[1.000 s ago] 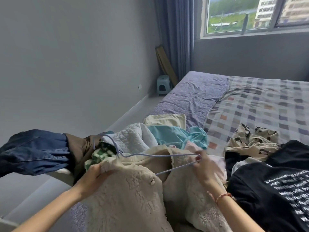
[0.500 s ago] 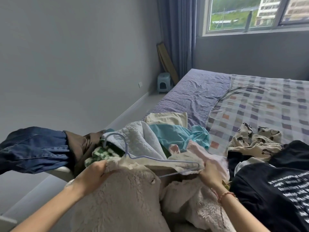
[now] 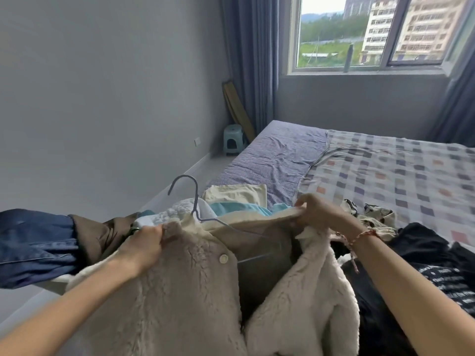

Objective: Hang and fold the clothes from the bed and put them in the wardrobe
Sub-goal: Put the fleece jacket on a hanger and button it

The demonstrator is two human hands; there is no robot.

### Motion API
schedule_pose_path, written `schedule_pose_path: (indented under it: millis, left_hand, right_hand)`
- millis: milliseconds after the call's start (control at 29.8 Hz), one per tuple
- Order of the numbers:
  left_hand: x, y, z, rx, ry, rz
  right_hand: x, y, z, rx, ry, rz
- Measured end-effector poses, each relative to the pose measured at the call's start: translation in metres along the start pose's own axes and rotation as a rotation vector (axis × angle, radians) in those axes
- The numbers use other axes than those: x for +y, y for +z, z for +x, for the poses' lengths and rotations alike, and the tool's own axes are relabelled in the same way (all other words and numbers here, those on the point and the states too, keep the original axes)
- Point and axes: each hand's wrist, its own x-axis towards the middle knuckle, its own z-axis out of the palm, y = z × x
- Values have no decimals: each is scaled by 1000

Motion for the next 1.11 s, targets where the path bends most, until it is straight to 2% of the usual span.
schedule_pose_path:
  millis: [101, 201, 235, 336, 369, 403, 504, 571, 705, 839, 940, 1007, 1108]
  left_hand:
    - [20, -6, 0, 106, -17, -191]
    - [39, -16, -8, 239, 88, -355]
    - [40, -20, -12, 291, 135, -374]
    - [35, -36, -21, 447, 177, -412]
    - [32, -41, -23, 483, 171, -471]
    - [28, -45, -24, 510, 187, -524]
    - [23, -55, -25, 585, 255, -604]
    - [17, -57, -22, 586, 262, -661]
    - [13, -60, -21, 521, 338, -694]
    - [12, -66, -31, 391, 425, -545]
    - [10, -62, -31, 327, 321, -475]
    - [14, -55, -31, 371, 433, -414]
    - [25, -54, -28, 310, 559, -439]
  right_hand:
    - [-41, -4, -25, -67, -53, -1]
    - [-70, 32, -54, 65, -89, 188]
    - [-75, 46, -64, 55, -128, 218]
    - [-63, 45, -73, -101, -263, 454]
    - [-54, 35, -68, -37, -311, 561]
    - [-45, 21, -64, 102, -341, 622]
    - [-23, 2, -44, 575, -446, 268]
    - [-9, -1, -30, 691, -408, 196]
    - [-1, -1, -24, 473, -501, 268]
    - [1, 14, -34, 480, -626, 283]
    - [0, 8, -42, 500, -678, 176]
    - [-8, 10, -48, 506, -732, 37]
    - [-29, 22, -68, 438, -791, -95]
